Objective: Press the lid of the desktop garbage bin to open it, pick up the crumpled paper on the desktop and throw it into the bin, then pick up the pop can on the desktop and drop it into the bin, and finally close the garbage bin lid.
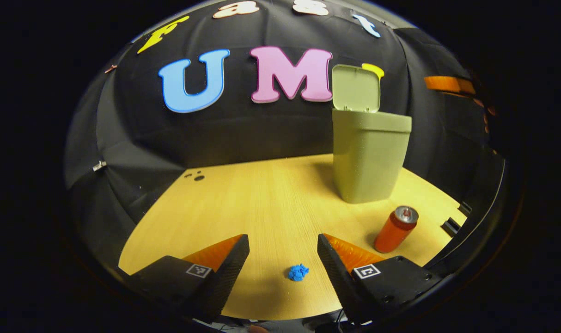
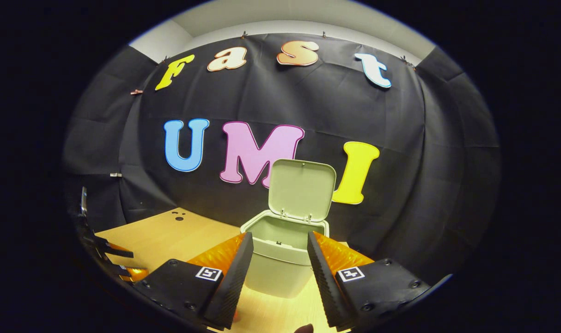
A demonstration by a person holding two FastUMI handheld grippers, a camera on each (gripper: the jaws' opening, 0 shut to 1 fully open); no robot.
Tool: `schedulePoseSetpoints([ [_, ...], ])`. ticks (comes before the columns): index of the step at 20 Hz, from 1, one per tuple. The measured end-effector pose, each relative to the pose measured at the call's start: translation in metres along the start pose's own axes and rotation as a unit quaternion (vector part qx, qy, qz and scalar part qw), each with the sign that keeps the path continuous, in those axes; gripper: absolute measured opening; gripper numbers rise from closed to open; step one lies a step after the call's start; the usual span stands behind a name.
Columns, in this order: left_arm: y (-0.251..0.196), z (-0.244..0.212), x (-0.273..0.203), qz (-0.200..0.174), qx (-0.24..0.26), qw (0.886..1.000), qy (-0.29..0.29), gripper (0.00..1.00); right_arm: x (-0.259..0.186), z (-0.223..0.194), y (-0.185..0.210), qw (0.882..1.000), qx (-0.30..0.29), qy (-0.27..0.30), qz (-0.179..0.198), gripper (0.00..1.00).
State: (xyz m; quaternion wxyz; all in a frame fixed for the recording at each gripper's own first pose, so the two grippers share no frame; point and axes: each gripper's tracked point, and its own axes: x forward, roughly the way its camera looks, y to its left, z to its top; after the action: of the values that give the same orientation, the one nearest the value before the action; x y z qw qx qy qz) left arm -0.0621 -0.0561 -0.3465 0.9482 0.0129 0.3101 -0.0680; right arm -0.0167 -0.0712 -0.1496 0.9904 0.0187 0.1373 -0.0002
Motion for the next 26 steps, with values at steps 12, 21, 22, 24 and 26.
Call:
schedulePoseSetpoints([
  [12, -0.014, -0.082, 0.047, -0.013, -0.004, 0.993, 0.118, 0.9, -0.014, -0.013, -0.028, 1.0, -0.003, 0.02, -0.023, 0.76],
  [21, -0.024, -0.103, 0.066, -0.013, 0.011, 0.987, 0.158, 0.72, -0.016, -0.027, -0.044, 0.999, 0.006, 0.041, -0.028, 0.76],
  [22, -0.023, -0.105, 0.069, -0.012, 0.009, 0.987, 0.162, 0.65, -0.015, -0.028, -0.045, 0.999, 0.006, 0.042, -0.029, 0.76],
  [24, -0.023, -0.107, 0.07, -0.005, 0.003, 0.986, 0.168, 0.55, -0.014, -0.029, -0.046, 0.999, 0.007, 0.043, -0.027, 0.77],
  [26, -0.024, -0.105, 0.071, -0.008, -0.004, 0.986, 0.167, 0.39, -0.013, -0.029, -0.046, 0.999, 0.009, 0.044, -0.024, 0.76],
])
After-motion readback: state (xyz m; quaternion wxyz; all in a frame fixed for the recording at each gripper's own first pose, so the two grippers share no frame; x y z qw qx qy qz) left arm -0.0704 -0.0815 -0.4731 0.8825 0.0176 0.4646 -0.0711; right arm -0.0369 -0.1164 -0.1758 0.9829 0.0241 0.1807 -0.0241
